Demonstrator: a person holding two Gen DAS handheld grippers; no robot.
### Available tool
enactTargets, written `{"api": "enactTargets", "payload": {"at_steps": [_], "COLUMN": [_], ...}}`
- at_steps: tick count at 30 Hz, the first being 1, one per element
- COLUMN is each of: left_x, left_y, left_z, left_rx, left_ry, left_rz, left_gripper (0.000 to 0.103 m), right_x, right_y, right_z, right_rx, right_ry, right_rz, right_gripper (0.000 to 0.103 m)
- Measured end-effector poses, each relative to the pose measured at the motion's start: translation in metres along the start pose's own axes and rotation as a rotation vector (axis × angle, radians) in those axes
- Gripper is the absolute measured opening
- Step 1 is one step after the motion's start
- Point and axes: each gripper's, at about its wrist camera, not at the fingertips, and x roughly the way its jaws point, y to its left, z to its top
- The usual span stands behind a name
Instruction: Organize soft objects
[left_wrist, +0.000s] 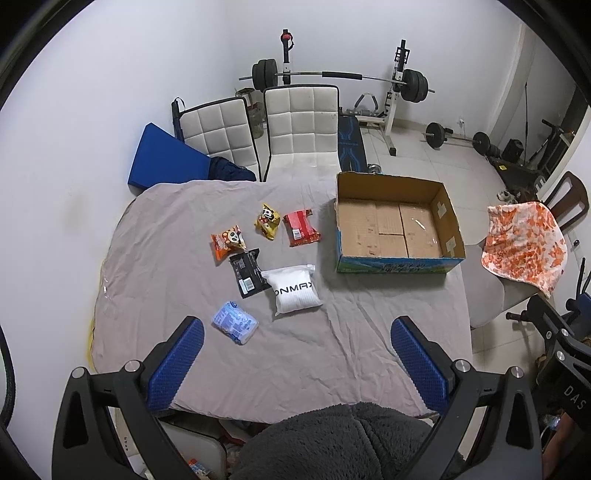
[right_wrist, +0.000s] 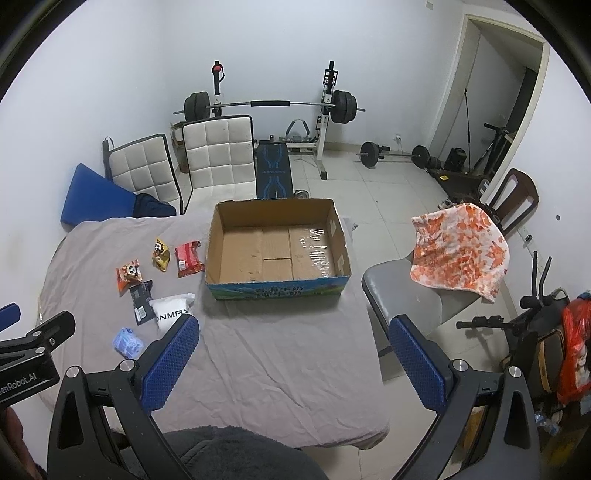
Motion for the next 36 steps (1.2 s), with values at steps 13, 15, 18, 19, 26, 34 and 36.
{"api": "enactTargets", "payload": {"at_steps": [13, 15, 18, 19, 26, 34, 36], "left_x": [-0.005, -0.005, -0.005, -0.005, -0.005, -0.005, -0.003], "left_y": [0.0, 0.0, -0.002, -0.003, -0.004, -0.009, -0.009], "left_z": [0.003, 0.005, 0.008, 0.008, 0.011, 0.013, 0.013], "left_rx": [-0.003, -0.006, -0.002, 0.0, 0.001, 0.002, 0.002], "left_ry": [-0.017, -0.018, -0.019, -0.019, -0.021, -0.022, -0.021], "left_rz": [-0.005, -0.008, -0.009, -0.011, -0.012, -0.016, -0.017], "left_gripper": [0.103, 0.103, 0.103, 0.103, 0.103, 0.103, 0.103], "right_x": [-0.004, -0.004, -0.006, -0.006, -0.005, -0.003, -0.002], "right_y": [0.003, 0.003, 0.001, 0.001, -0.002, -0.003, -0.003], "right_z": [0.004, 0.004, 0.006, 0.006, 0.01, 0.012, 0.014], "right_rx": [-0.006, -0.007, 0.002, 0.004, 0.01, 0.013, 0.015], "right_ry": [-0.015, -0.015, -0.018, -0.018, -0.019, -0.023, -0.026], "right_rz": [0.01, 0.009, 0.006, 0.005, 0.002, -0.002, -0.002], "right_gripper": [0.103, 0.103, 0.103, 0.103, 0.103, 0.103, 0.103]}}
